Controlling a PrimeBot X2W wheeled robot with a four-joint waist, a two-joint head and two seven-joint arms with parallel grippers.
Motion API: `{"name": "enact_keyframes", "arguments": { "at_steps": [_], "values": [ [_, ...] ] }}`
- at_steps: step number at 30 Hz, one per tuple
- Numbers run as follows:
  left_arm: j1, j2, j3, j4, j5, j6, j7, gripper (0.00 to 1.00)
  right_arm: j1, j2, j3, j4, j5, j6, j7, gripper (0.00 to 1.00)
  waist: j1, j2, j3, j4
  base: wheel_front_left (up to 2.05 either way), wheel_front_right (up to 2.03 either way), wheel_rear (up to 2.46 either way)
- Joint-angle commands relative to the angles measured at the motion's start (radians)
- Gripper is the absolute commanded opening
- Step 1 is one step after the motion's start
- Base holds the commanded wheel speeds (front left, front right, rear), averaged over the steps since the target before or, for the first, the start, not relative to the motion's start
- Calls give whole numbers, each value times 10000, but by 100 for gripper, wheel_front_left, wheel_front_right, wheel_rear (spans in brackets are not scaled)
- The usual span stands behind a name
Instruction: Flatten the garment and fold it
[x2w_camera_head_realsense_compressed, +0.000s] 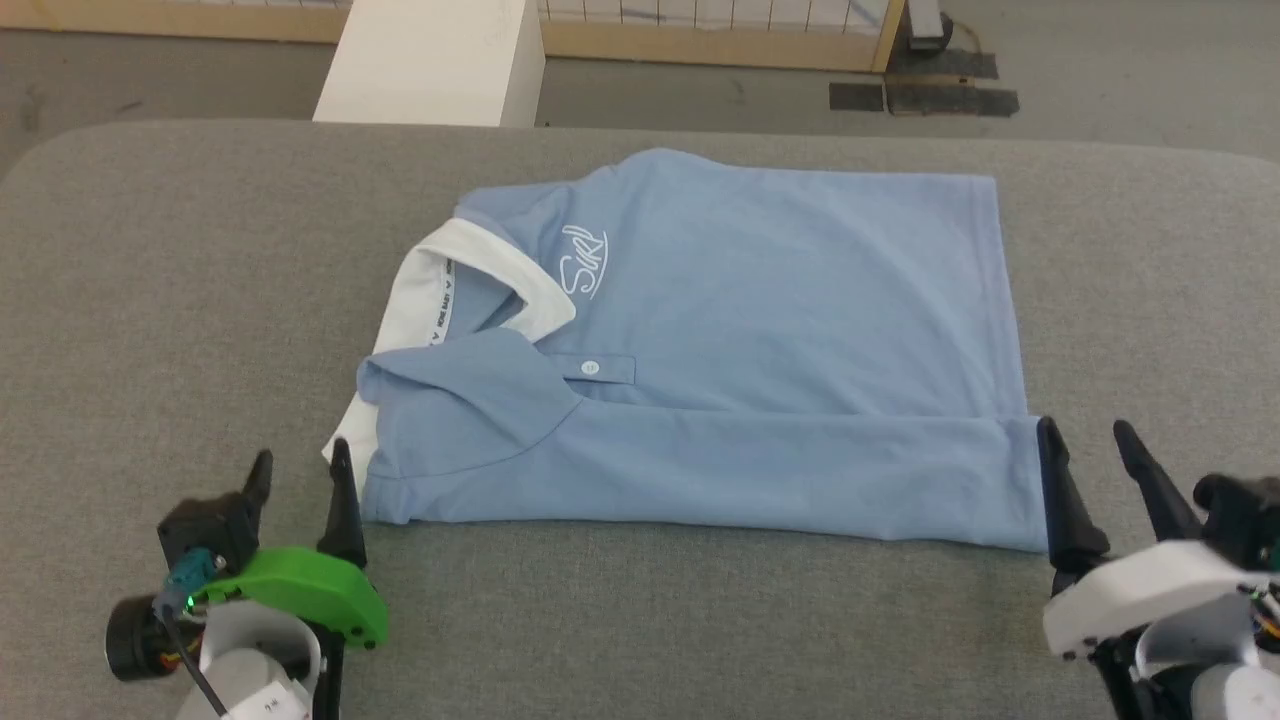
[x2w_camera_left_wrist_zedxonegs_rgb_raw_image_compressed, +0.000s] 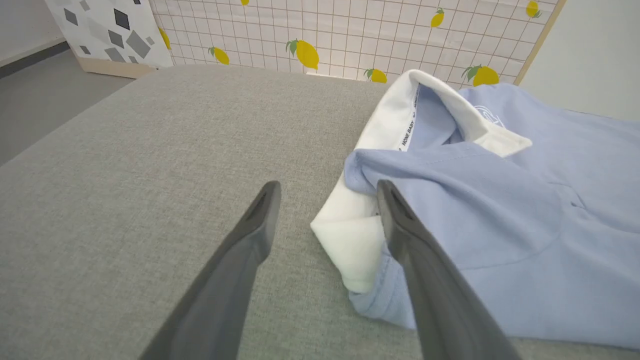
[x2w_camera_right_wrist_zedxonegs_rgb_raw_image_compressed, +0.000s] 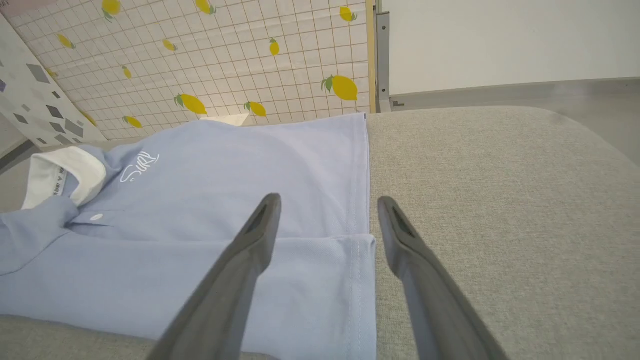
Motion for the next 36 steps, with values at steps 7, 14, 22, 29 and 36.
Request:
{"name": "enact_keyframes", "arguments": {
  "at_steps": [7,14,22,29,36],
  "values": [
    [382,-134,0,174,-568,207,1161,100,553,96,416,495,237,-13,-1532,100,0,64,-218,-357,0,0,0],
    [113,-224,114,641,-1191,692,2953,100,387,99,737,835,414,-13,-1825,100,0,64,-160,-749,0,0,0],
    [14,-92,-44,331,-1757,581,4565,0,217,100,901,941,123,-13,-1507,100,0,64,-56,-992,0,0,0],
    [126,-90,-37,-101,-1676,491,4020,0,-497,100,330,1792,62,-13,-191,100,0,64,22,-905,0,0,0],
    [32,-151,-185,-340,-1489,456,3625,0,-1562,100,-9,3159,-321,-13,3452,100,0,64,179,-586,0,0,0]
  ]
}}
